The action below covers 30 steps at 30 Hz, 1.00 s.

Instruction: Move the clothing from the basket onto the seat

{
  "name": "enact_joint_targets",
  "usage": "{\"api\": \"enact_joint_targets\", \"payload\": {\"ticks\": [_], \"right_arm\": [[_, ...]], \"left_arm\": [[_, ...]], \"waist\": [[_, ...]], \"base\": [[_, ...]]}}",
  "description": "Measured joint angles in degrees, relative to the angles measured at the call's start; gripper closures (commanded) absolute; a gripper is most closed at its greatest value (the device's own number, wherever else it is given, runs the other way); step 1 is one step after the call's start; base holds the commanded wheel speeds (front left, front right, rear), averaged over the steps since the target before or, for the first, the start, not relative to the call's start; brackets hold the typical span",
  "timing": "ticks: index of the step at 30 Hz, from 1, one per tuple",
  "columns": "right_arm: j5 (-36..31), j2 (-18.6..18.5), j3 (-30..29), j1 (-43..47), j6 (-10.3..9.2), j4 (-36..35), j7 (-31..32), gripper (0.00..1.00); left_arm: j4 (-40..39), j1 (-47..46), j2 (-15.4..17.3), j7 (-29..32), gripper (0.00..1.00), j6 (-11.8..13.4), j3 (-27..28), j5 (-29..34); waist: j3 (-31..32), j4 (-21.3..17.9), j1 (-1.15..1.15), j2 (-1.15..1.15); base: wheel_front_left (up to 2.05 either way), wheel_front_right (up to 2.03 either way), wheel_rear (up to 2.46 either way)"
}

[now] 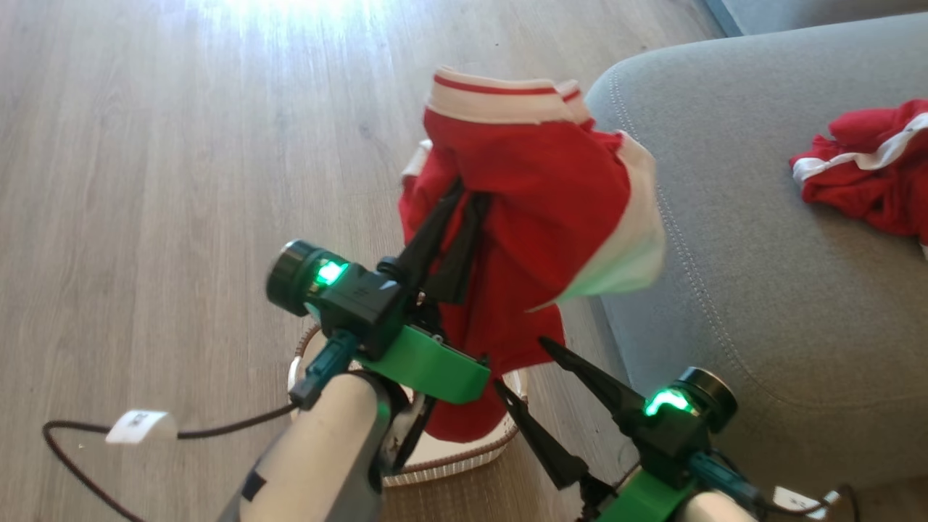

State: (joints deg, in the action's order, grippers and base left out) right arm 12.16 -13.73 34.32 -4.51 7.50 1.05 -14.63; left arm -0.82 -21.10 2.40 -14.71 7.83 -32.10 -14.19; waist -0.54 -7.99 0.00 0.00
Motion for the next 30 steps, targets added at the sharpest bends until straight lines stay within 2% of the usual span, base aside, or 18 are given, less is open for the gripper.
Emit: {"api": "enact_joint_targets", "payload": {"ticks": [8,15,21,22,23,30], "right_arm": [[-0.5,2.3,0.6,-4.1,0.0,4.9,0.0,0.0],[-3.3,4.2,-2.5,-5.8,0.0,8.3,0.0,0.0],[-4.5,5.7,-5.5,-5.8,0.0,9.4,0.0,0.0],[-4.5,6.0,-6.1,-5.8,0.0,9.6,0.0,0.37],[-4.3,6.4,-6.8,-5.8,0.0,9.8,0.0,1.0],[-3.0,6.8,-8.7,-5.8,0.0,10.3,0.0,1.0]], "left_arm": [[-0.9,-1.3,0.1,0.0,1.0,1.0,-4.4,-2.0],[-1.1,-1.6,0.1,0.0,1.0,1.5,-7.0,-2.4],[-0.3,-1.6,0.1,0.0,1.0,1.9,-7.2,-2.5],[-0.2,-1.6,0.1,0.0,1.0,1.9,-7.2,-2.5],[-0.2,-1.6,0.1,0.0,1.0,1.9,-7.2,-2.5],[0.6,-1.5,0.1,0.0,1.0,2.0,-6.8,-2.5]], "waist": [[0.1,1.7,0.0,0.0],[0.2,3.0,0.0,0.0],[0.3,3.7,0.0,0.0],[0.3,3.8,0.0,0.0],[0.3,3.9,0.0,0.0],[0.3,4.0,0.0,0.0]], "base": [[0.0,0.0,0.0],[0.0,0.0,0.0],[0.0,0.0,0.0],[0.0,0.0,0.0],[0.0,0.0,0.0],[0.0,0.0,0.0]]}}
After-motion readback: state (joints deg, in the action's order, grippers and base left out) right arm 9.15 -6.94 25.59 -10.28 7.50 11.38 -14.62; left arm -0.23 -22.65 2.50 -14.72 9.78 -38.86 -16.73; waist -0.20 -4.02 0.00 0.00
